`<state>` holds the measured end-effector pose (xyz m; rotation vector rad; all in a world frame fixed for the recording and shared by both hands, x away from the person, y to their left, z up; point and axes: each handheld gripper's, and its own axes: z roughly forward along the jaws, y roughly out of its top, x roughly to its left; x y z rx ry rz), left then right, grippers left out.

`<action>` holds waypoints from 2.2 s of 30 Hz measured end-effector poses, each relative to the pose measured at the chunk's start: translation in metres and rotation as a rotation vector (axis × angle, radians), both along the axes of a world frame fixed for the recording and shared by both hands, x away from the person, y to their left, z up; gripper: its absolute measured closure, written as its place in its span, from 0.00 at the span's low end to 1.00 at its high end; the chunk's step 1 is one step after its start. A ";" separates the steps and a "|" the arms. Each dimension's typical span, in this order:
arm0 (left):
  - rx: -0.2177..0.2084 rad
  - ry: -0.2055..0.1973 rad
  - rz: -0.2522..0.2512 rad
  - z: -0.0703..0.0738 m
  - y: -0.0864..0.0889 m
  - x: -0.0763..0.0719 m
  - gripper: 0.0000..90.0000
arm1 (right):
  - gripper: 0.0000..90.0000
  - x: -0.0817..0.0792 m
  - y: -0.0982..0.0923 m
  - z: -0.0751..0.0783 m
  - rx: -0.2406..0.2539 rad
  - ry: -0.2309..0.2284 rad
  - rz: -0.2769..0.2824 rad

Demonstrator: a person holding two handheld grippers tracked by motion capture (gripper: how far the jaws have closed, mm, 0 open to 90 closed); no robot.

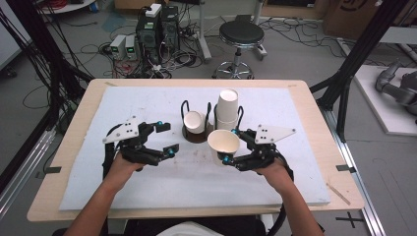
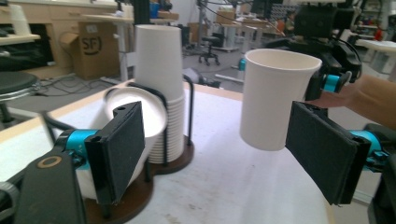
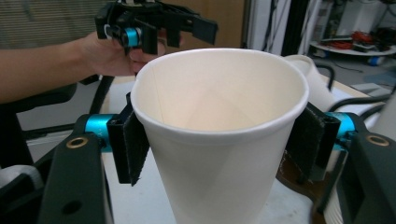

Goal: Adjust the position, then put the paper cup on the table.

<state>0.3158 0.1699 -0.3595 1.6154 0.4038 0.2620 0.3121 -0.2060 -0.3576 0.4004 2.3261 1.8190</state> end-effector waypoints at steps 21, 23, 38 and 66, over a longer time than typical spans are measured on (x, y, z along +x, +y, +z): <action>-0.003 0.013 0.115 -0.005 0.025 0.010 0.22 | 0.35 0.002 -0.016 0.001 0.004 0.004 -0.056; -0.004 0.007 0.118 -0.003 0.025 0.009 0.22 | 0.35 0.001 -0.017 0.001 0.006 -0.001 -0.059; -0.018 0.025 0.143 -0.007 0.036 0.010 0.22 | 0.35 0.002 -0.024 0.003 0.001 0.002 -0.089; -0.002 0.044 0.179 -0.014 0.042 0.010 0.22 | 0.35 0.008 -0.082 0.006 0.010 -0.044 -0.332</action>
